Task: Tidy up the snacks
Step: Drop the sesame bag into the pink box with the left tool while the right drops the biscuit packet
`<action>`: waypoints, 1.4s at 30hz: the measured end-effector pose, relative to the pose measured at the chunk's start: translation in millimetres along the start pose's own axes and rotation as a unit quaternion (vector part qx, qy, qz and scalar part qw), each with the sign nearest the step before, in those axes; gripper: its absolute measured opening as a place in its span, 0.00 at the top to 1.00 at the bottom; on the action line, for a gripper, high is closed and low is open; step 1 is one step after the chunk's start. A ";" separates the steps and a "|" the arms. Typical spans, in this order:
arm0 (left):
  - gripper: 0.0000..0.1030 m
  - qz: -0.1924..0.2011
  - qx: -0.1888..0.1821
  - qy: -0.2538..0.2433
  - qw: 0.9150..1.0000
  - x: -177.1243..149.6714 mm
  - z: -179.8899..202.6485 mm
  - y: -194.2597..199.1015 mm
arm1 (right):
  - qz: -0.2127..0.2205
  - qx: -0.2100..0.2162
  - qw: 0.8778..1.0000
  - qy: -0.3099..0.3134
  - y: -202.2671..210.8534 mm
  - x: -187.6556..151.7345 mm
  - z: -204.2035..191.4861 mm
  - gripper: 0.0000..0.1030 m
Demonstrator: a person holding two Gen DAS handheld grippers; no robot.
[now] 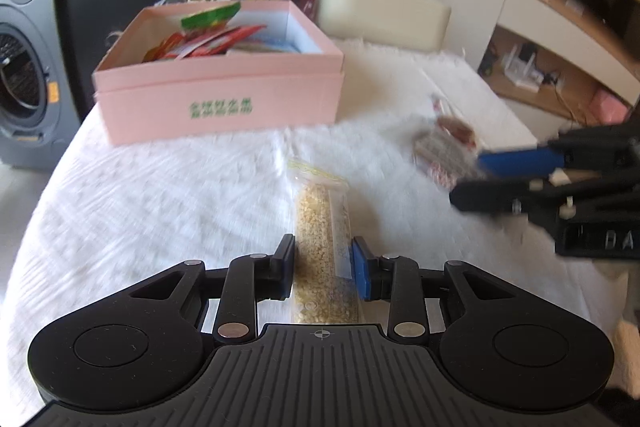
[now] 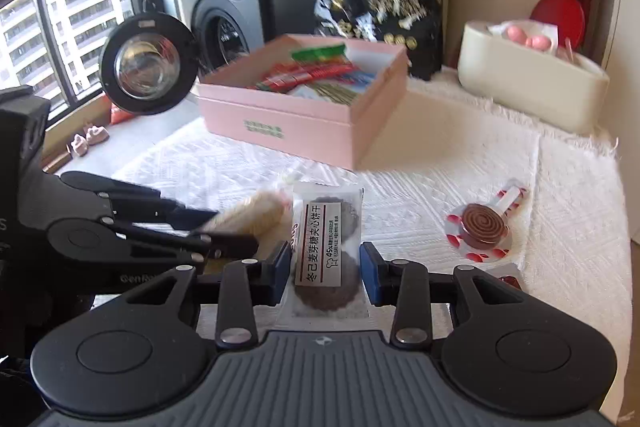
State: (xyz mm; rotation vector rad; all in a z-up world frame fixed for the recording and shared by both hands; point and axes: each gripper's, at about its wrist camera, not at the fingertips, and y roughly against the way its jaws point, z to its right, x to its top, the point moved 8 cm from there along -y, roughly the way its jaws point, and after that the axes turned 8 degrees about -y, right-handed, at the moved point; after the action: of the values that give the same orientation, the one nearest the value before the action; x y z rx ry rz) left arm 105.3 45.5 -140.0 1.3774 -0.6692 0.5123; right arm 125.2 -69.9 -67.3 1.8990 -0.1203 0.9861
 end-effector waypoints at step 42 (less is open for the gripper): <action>0.63 0.157 0.021 0.095 0.983 119.6 -118.3 19.1 | 0.052 0.083 0.981 -0.171 -66.2 172.3 1.1 0.51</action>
State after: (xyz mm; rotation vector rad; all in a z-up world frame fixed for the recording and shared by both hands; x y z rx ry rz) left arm 193.3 158.9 -50.2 1.2493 -0.7255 0.9019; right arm 271.7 18.3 2.2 2.2224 -0.3508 0.7482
